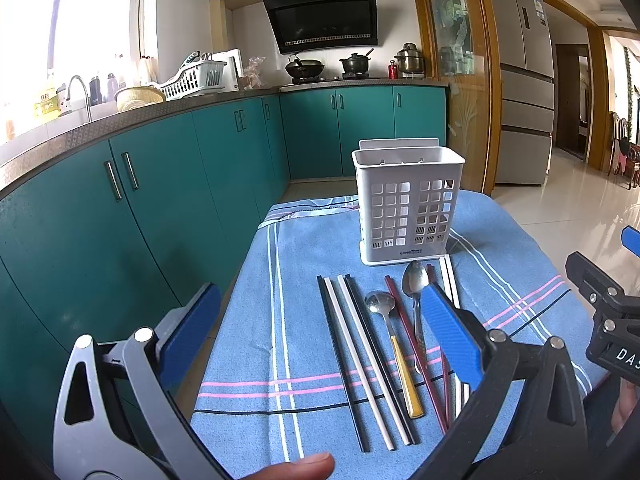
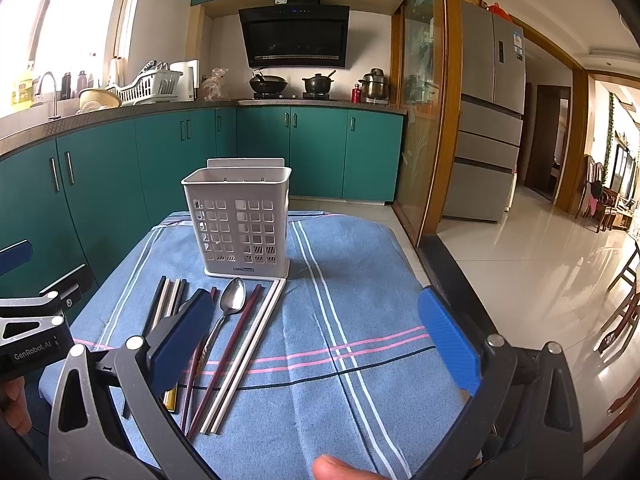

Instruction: Organize utensils

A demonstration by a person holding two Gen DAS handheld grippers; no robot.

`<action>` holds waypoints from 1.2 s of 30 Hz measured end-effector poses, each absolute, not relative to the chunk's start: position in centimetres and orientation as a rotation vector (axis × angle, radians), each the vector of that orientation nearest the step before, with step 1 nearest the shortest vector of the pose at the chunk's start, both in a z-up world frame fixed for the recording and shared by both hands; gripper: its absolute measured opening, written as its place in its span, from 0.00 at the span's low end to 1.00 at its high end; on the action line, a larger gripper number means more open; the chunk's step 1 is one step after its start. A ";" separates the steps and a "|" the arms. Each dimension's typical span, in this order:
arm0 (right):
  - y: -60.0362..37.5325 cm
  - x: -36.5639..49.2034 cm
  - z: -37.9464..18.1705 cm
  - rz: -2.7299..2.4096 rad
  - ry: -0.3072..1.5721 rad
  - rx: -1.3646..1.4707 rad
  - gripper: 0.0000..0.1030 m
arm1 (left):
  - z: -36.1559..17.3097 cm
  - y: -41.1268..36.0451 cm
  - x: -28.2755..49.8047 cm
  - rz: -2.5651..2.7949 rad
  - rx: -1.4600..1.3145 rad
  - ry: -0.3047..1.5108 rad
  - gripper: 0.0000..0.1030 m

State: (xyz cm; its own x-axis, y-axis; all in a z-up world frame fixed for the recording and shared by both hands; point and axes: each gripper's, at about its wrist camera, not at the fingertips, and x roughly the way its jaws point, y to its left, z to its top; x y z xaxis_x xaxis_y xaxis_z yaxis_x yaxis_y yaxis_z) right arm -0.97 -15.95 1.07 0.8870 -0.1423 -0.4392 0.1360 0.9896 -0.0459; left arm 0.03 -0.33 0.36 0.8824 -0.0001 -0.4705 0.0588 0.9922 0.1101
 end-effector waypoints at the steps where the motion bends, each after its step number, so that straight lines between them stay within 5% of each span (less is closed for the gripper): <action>1: -16.0 -1.0 1.1 -0.144 0.458 -0.014 0.97 | 0.3 -0.4 0.0 -0.031 0.122 0.489 0.96; 36: -15.8 -1.2 0.9 -0.138 0.462 -0.015 0.97 | 0.2 -0.6 0.0 -0.032 0.124 0.492 0.96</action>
